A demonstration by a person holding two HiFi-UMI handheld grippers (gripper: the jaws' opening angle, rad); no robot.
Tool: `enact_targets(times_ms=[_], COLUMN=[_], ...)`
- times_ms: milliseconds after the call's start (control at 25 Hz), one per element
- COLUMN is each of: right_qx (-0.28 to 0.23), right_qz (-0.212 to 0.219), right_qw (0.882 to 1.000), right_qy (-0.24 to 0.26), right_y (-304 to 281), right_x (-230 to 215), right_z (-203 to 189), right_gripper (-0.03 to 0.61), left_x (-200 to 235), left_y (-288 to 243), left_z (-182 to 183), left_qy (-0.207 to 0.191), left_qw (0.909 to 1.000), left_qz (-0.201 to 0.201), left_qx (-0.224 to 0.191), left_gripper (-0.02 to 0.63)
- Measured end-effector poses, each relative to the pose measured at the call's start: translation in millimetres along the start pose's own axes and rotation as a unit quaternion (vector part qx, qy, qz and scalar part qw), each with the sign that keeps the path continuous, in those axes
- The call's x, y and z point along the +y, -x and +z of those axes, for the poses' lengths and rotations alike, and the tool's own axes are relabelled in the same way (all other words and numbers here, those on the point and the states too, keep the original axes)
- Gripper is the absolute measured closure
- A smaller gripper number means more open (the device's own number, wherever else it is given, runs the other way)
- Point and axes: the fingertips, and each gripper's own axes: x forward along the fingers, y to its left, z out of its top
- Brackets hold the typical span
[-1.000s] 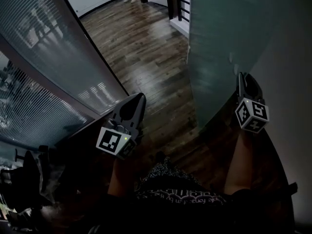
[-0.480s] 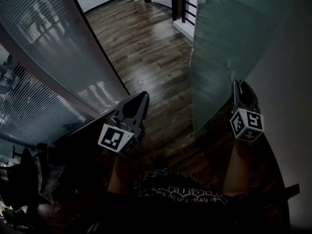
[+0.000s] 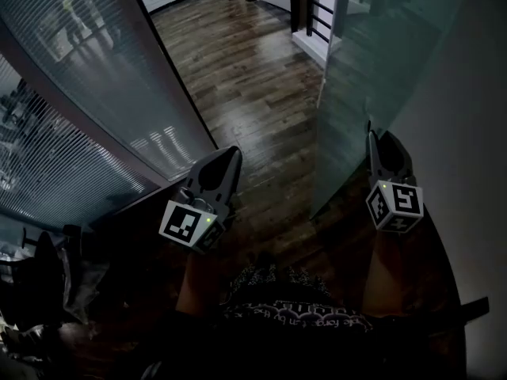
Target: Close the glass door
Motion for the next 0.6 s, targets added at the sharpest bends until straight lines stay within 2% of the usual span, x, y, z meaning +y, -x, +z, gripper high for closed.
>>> enact_targets(times_ms=[600], right_qx=[0.000], right_qz=[0.095], right_qw=[0.995], right_qy=[0.008], right_y=[-42.6], right_x=[78.8], right_z=[1.7], right_gripper=[0.485], left_x=[43.1], left_y=[17.0], left_z=[0.8], left_qy=[-0.011], left_qw=[0.9990], left_qz=[0.044], left_qx=[-0.002], left_gripper=[0.611])
